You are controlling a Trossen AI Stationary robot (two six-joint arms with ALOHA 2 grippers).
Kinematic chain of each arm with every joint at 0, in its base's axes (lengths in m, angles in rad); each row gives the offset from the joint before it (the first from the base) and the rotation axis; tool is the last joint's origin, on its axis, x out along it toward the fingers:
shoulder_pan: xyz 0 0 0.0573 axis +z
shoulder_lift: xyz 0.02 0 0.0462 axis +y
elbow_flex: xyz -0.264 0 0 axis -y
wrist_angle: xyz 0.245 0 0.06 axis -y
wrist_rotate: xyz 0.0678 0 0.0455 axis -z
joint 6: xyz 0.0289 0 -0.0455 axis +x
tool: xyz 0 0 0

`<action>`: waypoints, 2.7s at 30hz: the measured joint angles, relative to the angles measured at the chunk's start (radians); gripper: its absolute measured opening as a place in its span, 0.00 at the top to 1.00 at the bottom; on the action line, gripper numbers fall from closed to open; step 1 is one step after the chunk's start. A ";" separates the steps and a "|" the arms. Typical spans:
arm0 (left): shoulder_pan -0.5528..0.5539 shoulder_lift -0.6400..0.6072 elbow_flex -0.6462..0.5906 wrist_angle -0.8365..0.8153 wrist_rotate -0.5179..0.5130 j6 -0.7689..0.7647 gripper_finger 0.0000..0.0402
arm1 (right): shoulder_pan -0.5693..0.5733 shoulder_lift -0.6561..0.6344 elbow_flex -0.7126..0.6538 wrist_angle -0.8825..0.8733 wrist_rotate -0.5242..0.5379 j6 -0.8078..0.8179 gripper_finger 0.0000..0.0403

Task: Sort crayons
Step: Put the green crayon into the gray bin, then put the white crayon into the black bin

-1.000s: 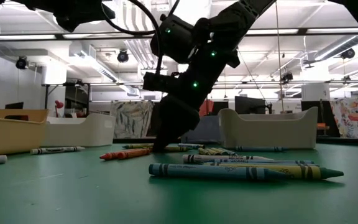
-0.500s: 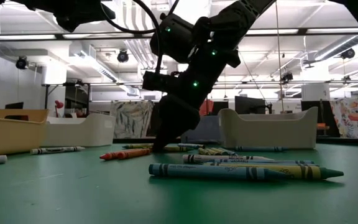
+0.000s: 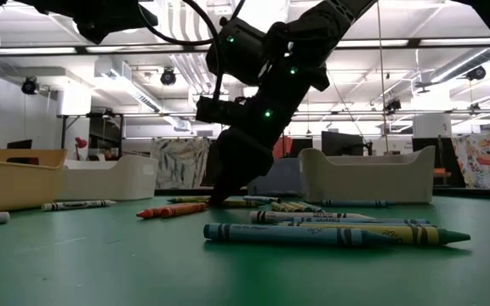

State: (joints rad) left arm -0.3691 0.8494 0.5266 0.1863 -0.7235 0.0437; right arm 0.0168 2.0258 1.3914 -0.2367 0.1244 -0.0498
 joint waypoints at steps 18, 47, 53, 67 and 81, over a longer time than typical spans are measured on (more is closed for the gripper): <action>0.000 0.000 0.000 0.008 0.000 0.000 1.00 | 0.000 -0.351 -0.002 -0.231 0.010 -0.021 0.98; 0.000 0.000 0.000 0.015 0.000 0.000 1.00 | -0.200 -0.585 -0.475 -0.347 0.086 -0.020 0.98; 0.001 0.000 0.000 0.015 0.000 0.000 1.00 | -0.210 -0.585 -0.475 -0.329 0.086 -0.003 0.98; 0.003 0.000 0.000 0.023 0.000 -0.081 1.00 | -0.212 -0.585 -0.467 -0.234 0.087 -0.011 0.81; 0.003 0.039 0.000 0.023 0.000 -0.101 1.00 | -0.208 -0.585 -0.378 -0.192 0.078 0.087 0.83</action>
State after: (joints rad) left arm -0.3664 0.8888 0.5270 0.2096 -0.7235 -0.0570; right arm -0.1914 1.4410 1.0133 -0.4282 0.2027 0.0368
